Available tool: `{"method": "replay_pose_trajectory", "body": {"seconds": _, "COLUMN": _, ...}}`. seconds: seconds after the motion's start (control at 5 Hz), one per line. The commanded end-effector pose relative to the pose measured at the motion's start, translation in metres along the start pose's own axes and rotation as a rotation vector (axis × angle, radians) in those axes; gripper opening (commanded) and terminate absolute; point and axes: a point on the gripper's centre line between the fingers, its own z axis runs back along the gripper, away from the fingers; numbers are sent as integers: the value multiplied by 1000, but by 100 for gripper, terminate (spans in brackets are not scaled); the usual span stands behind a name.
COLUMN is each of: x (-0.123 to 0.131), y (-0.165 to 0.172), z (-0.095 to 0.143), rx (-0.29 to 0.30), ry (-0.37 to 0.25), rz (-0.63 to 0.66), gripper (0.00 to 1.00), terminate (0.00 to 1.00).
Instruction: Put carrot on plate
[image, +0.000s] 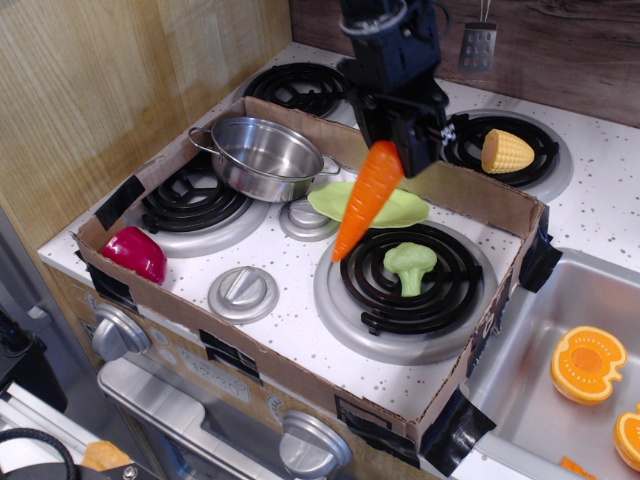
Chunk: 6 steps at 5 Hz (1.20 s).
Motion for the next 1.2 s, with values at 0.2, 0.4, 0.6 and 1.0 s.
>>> {"method": "replay_pose_trajectory", "body": {"seconds": 0.2, "x": 22, "y": 21, "z": -5, "rx": 35, "ry": -57, "rz": -127, "gripper": 0, "terminate": 0}}
{"method": "replay_pose_trajectory", "body": {"seconds": 0.4, "x": 32, "y": 33, "z": 2, "rx": 88, "ry": -53, "rz": -134, "gripper": 0, "terminate": 0}}
{"method": "replay_pose_trajectory", "body": {"seconds": 0.6, "x": 35, "y": 43, "z": 5, "rx": 128, "ry": -63, "rz": -161, "gripper": 0, "terminate": 0}}
{"method": "replay_pose_trajectory", "body": {"seconds": 1.0, "x": 29, "y": 16, "z": 13, "rx": 235, "ry": -82, "rz": -47, "gripper": 100, "terminate": 0}}
